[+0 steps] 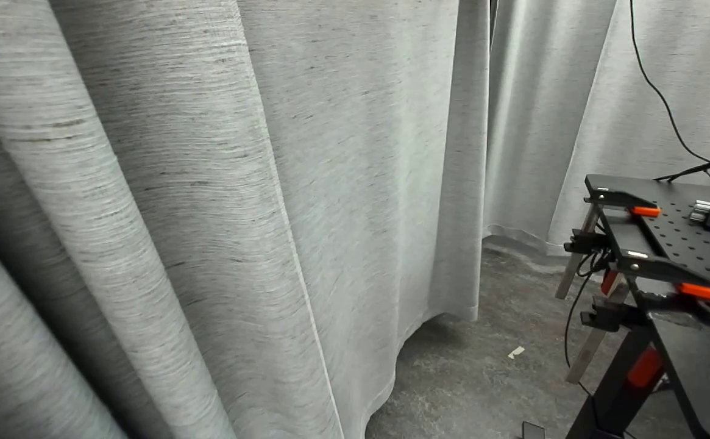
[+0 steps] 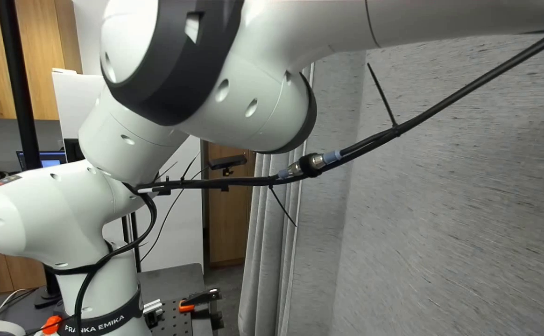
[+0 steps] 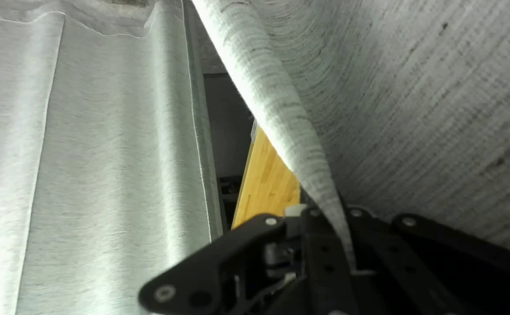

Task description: Slide the curtains

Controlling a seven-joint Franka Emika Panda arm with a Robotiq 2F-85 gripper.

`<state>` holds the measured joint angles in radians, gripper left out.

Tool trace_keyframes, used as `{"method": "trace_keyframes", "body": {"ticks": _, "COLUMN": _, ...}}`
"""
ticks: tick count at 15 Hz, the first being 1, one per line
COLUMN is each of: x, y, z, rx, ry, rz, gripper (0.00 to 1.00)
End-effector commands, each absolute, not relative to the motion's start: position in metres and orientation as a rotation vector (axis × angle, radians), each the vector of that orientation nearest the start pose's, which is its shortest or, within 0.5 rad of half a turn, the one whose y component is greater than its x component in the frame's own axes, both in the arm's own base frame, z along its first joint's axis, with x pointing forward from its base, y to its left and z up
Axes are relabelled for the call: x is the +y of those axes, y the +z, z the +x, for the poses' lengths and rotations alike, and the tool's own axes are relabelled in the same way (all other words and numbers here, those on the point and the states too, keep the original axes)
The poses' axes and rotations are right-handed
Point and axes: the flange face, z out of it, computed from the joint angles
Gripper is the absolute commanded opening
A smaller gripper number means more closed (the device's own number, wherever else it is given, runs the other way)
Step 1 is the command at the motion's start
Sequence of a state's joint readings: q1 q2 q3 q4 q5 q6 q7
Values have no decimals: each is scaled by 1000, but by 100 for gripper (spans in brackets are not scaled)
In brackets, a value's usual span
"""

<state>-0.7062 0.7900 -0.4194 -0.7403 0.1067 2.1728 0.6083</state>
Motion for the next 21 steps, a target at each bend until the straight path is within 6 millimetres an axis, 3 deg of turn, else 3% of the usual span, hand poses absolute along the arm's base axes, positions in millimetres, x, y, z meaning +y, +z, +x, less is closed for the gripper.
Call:
{"method": "trace_keyframes", "body": {"ticks": 1, "x": -625, "y": 526, "z": 509, "rx": 2352, "ry": -880, "rz": -2295, "gripper": 1}}
{"method": "trace_keyframes", "body": {"ticks": 5, "x": -567, "y": 517, "z": 575, "rx": 2125, "ry": -820, "rz": -2388, "gripper": 1}}
{"method": "trace_keyframes", "body": {"ticks": 7, "x": -526, "y": 518, "z": 607, "rx": 1969, "ry": -787, "rz": -2467, "gripper": 1}}
{"method": "trace_keyframes", "body": {"ticks": 11, "x": -466, "y": 518, "z": 648, "rx": 1716, "ry": -757, "rz": -2626, "gripper": 1}}
{"method": "trace_keyframes", "body": {"ticks": 15, "x": -431, "y": 522, "z": 655, "rx": 1483, "ry": -709, "rz": -2778, "gripper": 1}}
{"method": "trace_keyframes", "body": {"ticks": 20, "x": -412, "y": 517, "z": 636, "rx": 1292, "ry": -580, "rz": -2931, "gripper": 4}}
{"method": "trace_keyframes", "body": {"ticks": 21, "x": -409, "y": 516, "z": 631, "rx": 1265, "ry": -555, "rz": -2957, "gripper": 29}}
